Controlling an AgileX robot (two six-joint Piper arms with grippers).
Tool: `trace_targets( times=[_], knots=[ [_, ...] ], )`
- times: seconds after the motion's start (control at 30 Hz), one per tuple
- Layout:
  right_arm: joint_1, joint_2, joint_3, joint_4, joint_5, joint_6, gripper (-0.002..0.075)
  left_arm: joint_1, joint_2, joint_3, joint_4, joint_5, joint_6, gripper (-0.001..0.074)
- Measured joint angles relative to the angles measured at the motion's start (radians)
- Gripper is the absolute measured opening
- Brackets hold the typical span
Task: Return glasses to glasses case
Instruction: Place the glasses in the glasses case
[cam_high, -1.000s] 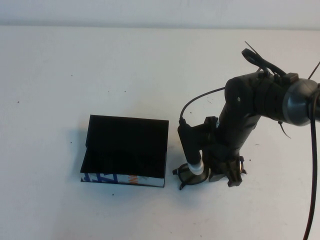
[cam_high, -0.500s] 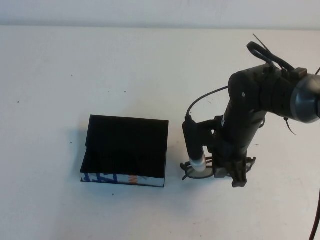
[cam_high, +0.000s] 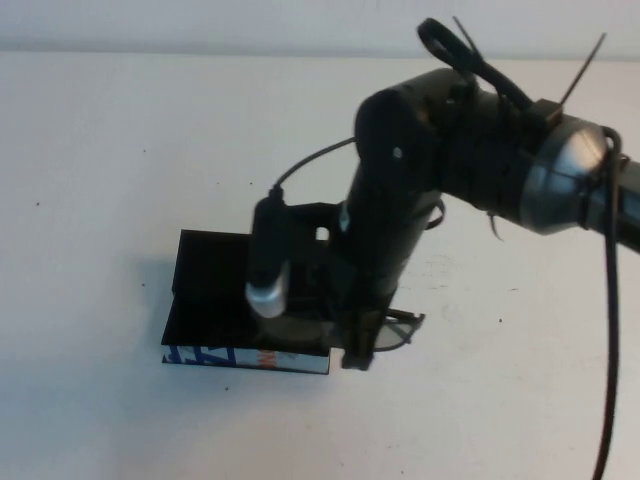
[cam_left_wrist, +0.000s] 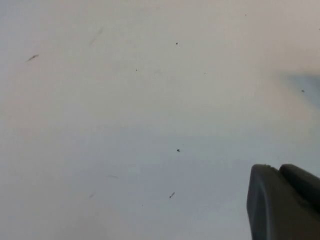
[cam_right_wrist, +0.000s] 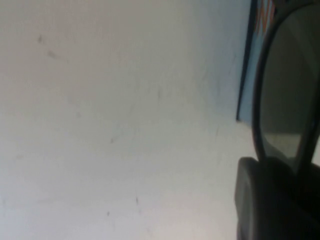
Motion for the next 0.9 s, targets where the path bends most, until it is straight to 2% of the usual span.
trace_targets(
  times=[0.2,0.5,0.9],
  knots=[
    [0.076,0.137,-0.194,0.004,0.007,0.105,0.0069,0.0,0.0,0.0,0.0,0.0,0.0,-0.0004],
    [0.096,0.353,-0.421,-0.019,0.01,0.174,0.0069,0.0,0.0,0.0,0.0,0.0,0.0,-0.0004],
    [0.097,0.398,-0.458,-0.064,0.01,0.18,0.0069,0.0,0.0,0.0,0.0,0.0,0.0,-0.0004]
  ],
)
